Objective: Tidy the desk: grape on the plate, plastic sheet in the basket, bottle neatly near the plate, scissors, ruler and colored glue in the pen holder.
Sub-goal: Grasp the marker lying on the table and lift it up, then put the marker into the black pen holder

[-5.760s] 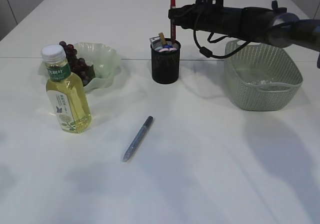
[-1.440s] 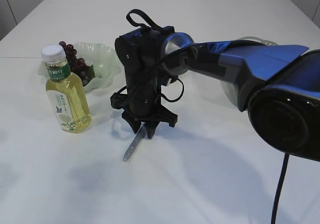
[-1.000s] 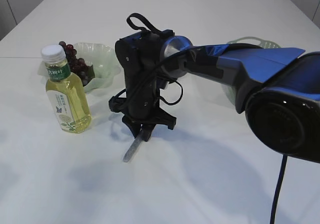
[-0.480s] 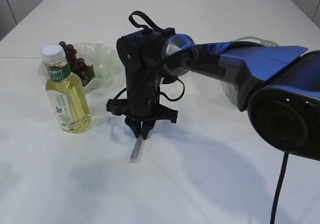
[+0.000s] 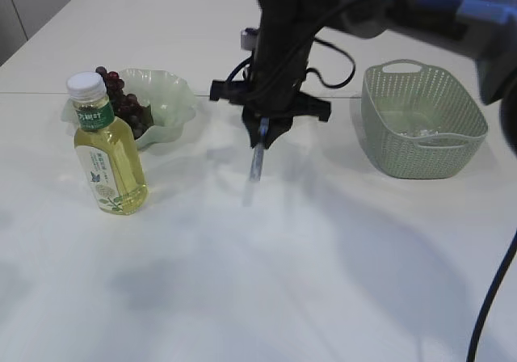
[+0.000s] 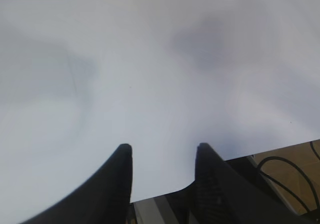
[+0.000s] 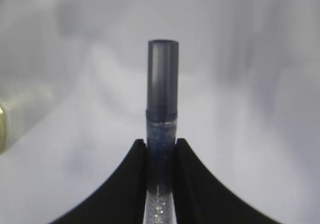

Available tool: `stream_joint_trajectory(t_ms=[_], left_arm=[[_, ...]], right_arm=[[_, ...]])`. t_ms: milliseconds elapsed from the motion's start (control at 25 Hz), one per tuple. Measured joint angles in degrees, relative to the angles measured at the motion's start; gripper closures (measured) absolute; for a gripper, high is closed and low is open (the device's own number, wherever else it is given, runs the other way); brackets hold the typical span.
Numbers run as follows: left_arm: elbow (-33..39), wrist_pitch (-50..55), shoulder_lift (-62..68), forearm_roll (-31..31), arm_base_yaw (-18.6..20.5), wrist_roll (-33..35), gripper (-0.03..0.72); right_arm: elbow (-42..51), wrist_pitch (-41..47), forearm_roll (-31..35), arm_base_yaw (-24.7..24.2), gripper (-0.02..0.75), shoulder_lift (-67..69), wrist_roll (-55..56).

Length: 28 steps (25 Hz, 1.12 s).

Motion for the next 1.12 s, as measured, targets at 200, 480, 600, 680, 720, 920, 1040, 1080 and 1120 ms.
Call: stream_joint_trajectory(t_ms=[200, 480, 600, 680, 720, 920, 1040, 1080, 1120], left_arm=[[0.00, 0.00, 0.00, 0.00, 0.00, 0.00, 0.380], [0.00, 0.00, 0.00, 0.00, 0.00, 0.00, 0.380], [0.00, 0.00, 0.00, 0.00, 0.00, 0.00, 0.380], [0.00, 0.00, 0.00, 0.00, 0.00, 0.00, 0.380], [0.00, 0.00, 0.00, 0.00, 0.00, 0.00, 0.380], [0.00, 0.12, 0.00, -1.22, 0.00, 0.00, 0.380], [0.00, 0.60, 0.00, -2.50, 0.00, 0.00, 0.380], [0.00, 0.84, 0.00, -2.67, 0.00, 0.00, 0.380], [0.00, 1.10, 0.00, -2.79, 0.00, 0.00, 0.380]], right_arm=[[0.00, 0.11, 5.56, -8.74, 0.594, -4.91, -10.16], [0.00, 0.44, 17.93, -16.39, 0.594, -8.13, -29.18], [0.00, 0.55, 23.32, -17.21, 0.595, -8.13, -36.39], [0.00, -0.68, 27.15, -17.41, 0.594, -8.13, -42.29], [0.00, -2.22, 28.97, -17.56, 0.595, -8.13, -45.44], [0.00, -11.14, 35.87, -17.68, 0.595, -8.13, -62.90], [0.00, -16.62, 41.42, -17.68, 0.595, -7.71, -74.38], [0.00, -18.29, 43.50, -17.68, 0.595, -7.18, -78.46], [0.00, -20.20, 45.33, -17.68, 0.595, -6.41, -82.46]])
